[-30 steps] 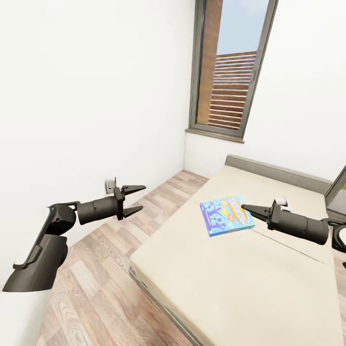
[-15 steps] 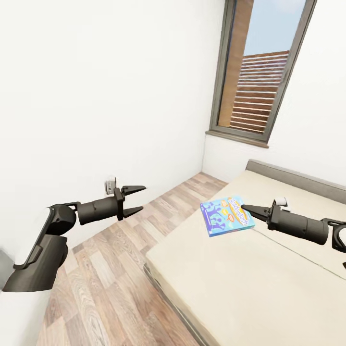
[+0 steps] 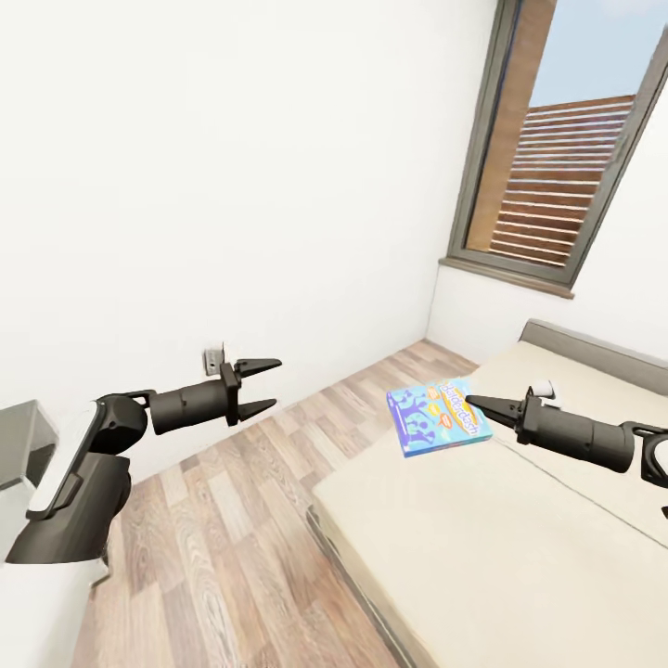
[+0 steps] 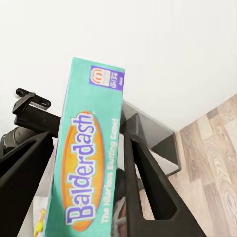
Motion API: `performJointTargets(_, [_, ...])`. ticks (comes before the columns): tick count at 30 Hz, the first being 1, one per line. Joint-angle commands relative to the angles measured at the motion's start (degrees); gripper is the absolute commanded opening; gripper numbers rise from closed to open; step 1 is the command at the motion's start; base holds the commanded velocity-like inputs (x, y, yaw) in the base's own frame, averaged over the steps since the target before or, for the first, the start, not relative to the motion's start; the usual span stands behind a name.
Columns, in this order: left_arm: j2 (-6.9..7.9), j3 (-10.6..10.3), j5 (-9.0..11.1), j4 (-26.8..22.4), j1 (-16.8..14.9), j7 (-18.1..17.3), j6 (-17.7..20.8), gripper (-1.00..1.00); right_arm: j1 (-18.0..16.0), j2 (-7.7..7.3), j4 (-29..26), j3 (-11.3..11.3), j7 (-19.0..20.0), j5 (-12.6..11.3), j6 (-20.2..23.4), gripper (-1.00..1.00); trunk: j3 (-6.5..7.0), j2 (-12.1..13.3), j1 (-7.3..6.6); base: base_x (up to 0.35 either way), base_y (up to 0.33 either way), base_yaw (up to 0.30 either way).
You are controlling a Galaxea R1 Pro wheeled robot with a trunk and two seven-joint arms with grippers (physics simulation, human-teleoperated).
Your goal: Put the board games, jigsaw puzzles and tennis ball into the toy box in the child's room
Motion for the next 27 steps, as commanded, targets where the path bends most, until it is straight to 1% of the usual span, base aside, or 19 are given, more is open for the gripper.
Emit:
performJointTargets(1, [0.02, -0.1, 0.6, 0.0, -0.1, 0.6, 0.0, 1.00, 0.0, -0.02, 0.0, -0.1, 0.6, 0.1, 0.2, -1.00, -0.10, -0.1, 0.04, 0.025, 0.147, 0.277])
performJointTargets(7, [0.08, -0.1, 0.6, 0.0, -0.1, 0.6, 0.0, 1.00, 0.0, -0.02, 0.0, -0.1, 0.6, 0.1, 0.2, -1.00, 0.07, -0.1, 0.04, 0.048, 0.220, 0.277])
performJointTargets(18, [0.11, -0.1, 0.6, 0.0, -0.1, 0.6, 0.0, 1.00, 0.0, -0.02, 0.0, -0.1, 0.6, 0.1, 0.2, -1.00, 0.39, -0.1, 0.04, 0.023, 0.287, 0.277])
performJointTargets(27, [0.14, -0.1, 0.6, 0.1, -0.1, 0.7, 0.0, 1.00, 0.0, -0.02, 0.0, 0.0, 0.6, 0.1, 0.2, -1.00, 0.60, -0.1, 0.04, 0.001, 0.062, 0.281])
